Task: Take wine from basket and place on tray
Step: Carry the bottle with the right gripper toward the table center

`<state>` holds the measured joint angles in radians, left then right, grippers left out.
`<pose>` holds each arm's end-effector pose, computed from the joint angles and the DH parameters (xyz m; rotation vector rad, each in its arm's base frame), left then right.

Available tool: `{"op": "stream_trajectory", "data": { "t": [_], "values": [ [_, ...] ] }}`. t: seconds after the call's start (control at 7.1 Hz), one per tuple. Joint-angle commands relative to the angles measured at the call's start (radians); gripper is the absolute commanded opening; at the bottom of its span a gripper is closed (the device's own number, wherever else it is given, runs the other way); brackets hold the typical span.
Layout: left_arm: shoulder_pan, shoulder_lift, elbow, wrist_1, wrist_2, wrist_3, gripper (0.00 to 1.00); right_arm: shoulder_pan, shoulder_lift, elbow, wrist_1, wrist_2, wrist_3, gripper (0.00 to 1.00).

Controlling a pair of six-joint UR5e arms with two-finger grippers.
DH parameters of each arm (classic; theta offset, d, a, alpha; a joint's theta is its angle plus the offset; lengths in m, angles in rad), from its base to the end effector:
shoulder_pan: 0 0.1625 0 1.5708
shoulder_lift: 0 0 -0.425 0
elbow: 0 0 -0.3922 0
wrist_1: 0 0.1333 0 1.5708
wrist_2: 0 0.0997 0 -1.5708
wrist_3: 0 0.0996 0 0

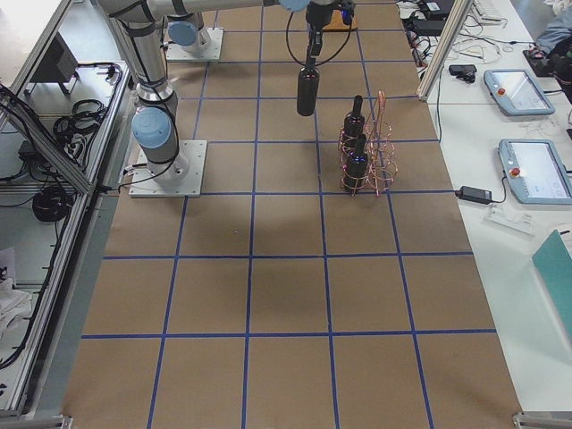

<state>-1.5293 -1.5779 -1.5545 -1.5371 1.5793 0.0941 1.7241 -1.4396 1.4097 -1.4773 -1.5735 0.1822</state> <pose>-0.1116 -0.5041 0.4959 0.0820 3.1284 -0.0661 0.2141 -0.5141 0.4898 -0.0450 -3.1265 -0.0974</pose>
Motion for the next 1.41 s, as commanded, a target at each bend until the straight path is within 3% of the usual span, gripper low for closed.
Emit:
{"op": "stream_trajectory", "data": {
  "t": [0.0,0.7,0.99,1.27],
  "values": [
    [0.009,0.001,-0.002,-0.005,0.001,-0.001,1.00,0.171,0.063,0.014,-0.064,0.004,0.220,0.17],
    [0.103,0.001,-0.004,0.006,-0.001,0.124,1.00,0.402,0.211,-0.020,-0.225,0.058,0.486,0.16],
    [0.112,0.001,0.001,0.005,0.007,0.130,1.00,0.489,0.238,-0.095,-0.227,0.053,0.539,0.15],
    [0.153,0.001,-0.002,0.006,0.044,0.194,1.00,0.551,0.260,-0.107,-0.230,0.055,0.583,0.13]
  ]
}}
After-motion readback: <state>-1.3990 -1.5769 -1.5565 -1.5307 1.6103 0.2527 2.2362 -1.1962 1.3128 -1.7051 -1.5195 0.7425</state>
